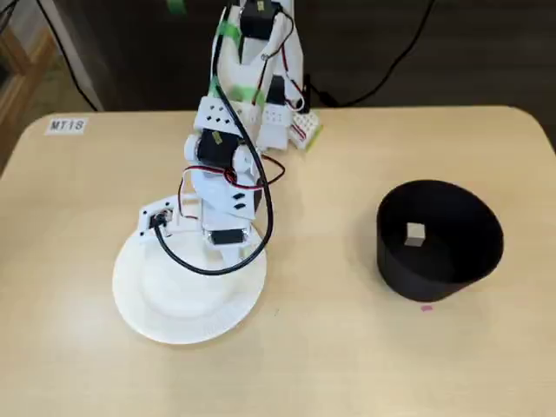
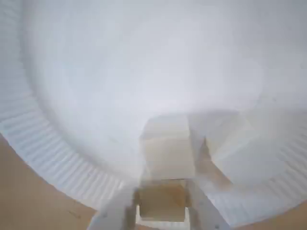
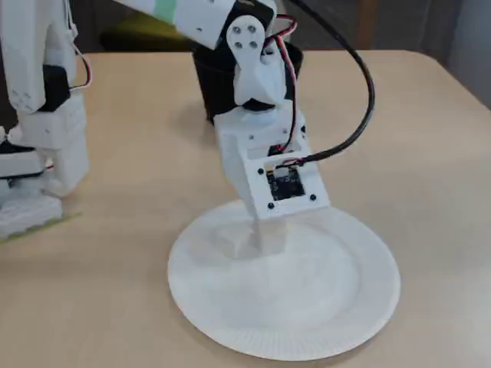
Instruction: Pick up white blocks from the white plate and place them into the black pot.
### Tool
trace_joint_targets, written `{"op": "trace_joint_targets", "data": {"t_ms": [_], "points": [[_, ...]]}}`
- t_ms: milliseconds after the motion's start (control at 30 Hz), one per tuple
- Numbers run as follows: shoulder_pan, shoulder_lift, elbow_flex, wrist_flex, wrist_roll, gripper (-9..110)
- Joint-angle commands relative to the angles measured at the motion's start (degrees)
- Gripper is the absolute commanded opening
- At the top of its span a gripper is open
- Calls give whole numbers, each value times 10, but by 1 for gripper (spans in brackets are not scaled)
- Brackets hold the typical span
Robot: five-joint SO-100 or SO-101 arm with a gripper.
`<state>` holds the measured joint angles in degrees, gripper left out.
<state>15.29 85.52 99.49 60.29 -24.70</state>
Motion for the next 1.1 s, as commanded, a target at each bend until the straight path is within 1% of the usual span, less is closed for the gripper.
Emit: {"op": "trace_joint_targets", "data": {"t_ms": [0,133,200,367,533,633,800,933,1067], "points": [[-33,98,-6,-71,18,-2],[-120,173,-6,-230,79,-2],[-172,200,-7,-287,120,-2],[-317,258,-6,-294,173,-2],[-454,272,4,-279,177,-2],[-510,275,54,-279,186,-2],[-540,307,171,-263,220,-2],[-535,306,189,-234,226,-2],[-527,302,189,-236,225,-2]]}}
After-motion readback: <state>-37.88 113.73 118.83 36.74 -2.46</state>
